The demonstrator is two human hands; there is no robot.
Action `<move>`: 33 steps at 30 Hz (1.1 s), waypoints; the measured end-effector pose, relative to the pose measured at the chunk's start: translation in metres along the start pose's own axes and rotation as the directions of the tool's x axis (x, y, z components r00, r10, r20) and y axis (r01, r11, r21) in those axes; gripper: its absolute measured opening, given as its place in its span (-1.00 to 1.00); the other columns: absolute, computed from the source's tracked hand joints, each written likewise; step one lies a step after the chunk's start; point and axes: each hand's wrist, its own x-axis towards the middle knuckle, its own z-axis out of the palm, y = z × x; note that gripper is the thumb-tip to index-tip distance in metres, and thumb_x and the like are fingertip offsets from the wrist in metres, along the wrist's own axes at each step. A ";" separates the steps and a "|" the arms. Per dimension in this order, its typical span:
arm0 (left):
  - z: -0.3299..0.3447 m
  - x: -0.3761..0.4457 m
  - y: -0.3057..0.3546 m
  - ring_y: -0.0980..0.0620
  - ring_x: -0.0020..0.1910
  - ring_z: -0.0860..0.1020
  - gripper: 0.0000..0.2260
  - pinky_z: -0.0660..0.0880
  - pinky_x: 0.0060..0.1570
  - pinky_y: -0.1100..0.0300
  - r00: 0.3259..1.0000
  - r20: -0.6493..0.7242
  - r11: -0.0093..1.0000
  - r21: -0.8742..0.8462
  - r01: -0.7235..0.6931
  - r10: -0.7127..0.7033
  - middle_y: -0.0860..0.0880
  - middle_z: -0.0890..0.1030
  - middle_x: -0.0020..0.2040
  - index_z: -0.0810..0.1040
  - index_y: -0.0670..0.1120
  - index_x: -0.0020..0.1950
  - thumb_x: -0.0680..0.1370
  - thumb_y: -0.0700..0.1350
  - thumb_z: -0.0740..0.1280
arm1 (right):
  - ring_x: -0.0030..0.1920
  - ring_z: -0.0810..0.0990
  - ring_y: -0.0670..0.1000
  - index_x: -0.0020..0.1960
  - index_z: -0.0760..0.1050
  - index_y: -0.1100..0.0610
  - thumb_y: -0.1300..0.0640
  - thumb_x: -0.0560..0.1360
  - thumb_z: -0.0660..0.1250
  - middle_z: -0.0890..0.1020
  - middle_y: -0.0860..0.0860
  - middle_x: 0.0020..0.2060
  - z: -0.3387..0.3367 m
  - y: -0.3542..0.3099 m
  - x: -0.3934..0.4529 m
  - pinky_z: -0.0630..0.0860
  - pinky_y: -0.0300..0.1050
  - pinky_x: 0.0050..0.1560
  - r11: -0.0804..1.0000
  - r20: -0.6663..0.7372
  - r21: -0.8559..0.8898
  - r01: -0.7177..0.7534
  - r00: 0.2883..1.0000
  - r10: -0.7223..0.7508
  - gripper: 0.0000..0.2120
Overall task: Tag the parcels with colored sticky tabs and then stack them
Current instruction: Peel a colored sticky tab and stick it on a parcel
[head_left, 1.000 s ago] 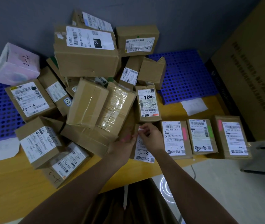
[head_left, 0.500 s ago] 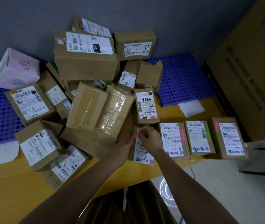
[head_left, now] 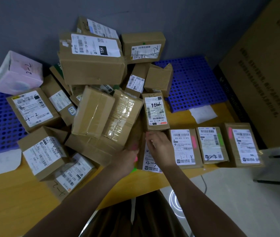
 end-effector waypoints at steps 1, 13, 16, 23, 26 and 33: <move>0.001 0.001 -0.002 -0.10 0.01 0.56 -0.76 0.36 -0.16 0.15 1.000 0.003 1.000 0.003 0.010 -0.010 -0.12 0.59 0.02 0.46 -0.13 0.19 0.56 -0.32 0.19 | -0.10 0.57 0.03 -0.18 0.53 0.18 0.18 0.51 0.23 0.64 0.05 -0.15 0.002 0.002 -0.005 0.50 -0.13 -0.21 0.998 0.051 -0.043 0.053 0.997 -0.051 -0.85; 0.005 0.008 -0.012 -0.11 -0.02 0.56 -0.78 0.37 -0.19 0.15 1.000 -0.004 0.999 0.050 -0.021 0.021 -0.11 0.59 0.01 0.43 -0.12 0.16 0.55 -0.31 0.21 | -0.10 0.62 0.07 -0.19 0.58 0.13 0.12 0.48 0.21 0.67 0.02 -0.19 0.011 0.010 -0.021 0.56 -0.06 -0.33 0.996 0.214 -0.071 0.046 0.976 -0.029 -0.81; 0.005 0.008 -0.011 -0.12 0.00 0.56 -0.75 0.38 -0.17 0.14 1.000 -0.006 0.999 0.046 -0.020 0.020 -0.12 0.59 0.03 0.43 -0.12 0.22 0.56 -0.29 0.20 | -0.10 0.64 0.07 -0.17 0.59 0.11 0.09 0.48 0.21 0.69 0.00 -0.18 0.012 0.007 -0.021 0.57 -0.07 -0.34 0.999 0.179 -0.039 -0.022 0.983 0.029 -0.79; 0.007 0.008 -0.008 -0.15 0.03 0.56 -0.76 0.45 -0.09 0.07 0.999 0.013 0.997 0.074 -0.031 0.030 -0.15 0.59 0.03 0.44 -0.11 0.21 0.56 -0.29 0.20 | -0.14 0.63 0.09 -0.20 0.61 0.13 0.09 0.45 0.24 0.70 -0.02 -0.18 0.013 0.001 -0.018 0.57 -0.08 -0.32 0.999 0.132 -0.045 -0.023 0.991 0.029 -0.80; 0.007 0.007 -0.010 -0.15 0.03 0.55 -0.71 0.45 -0.09 0.07 1.000 0.017 0.998 0.057 -0.025 0.024 -0.14 0.58 0.04 0.42 -0.09 0.26 0.56 -0.28 0.21 | -0.13 0.61 0.07 -0.20 0.62 0.12 0.09 0.44 0.26 0.71 -0.03 -0.17 0.016 0.002 -0.019 0.58 -0.04 -0.28 0.998 0.116 -0.064 -0.023 0.993 0.030 -0.81; 0.004 0.008 -0.010 -0.10 0.05 0.55 -0.46 0.42 -0.10 0.13 1.000 0.017 0.998 0.053 -0.018 0.018 -0.09 0.58 0.10 0.16 -0.01 0.52 0.58 -0.27 0.21 | -0.10 0.59 0.16 0.16 0.40 0.03 0.02 0.56 0.13 0.63 0.15 -0.17 0.006 0.005 -0.022 0.57 0.02 -0.20 0.996 0.185 -0.009 -0.088 0.979 0.089 -0.79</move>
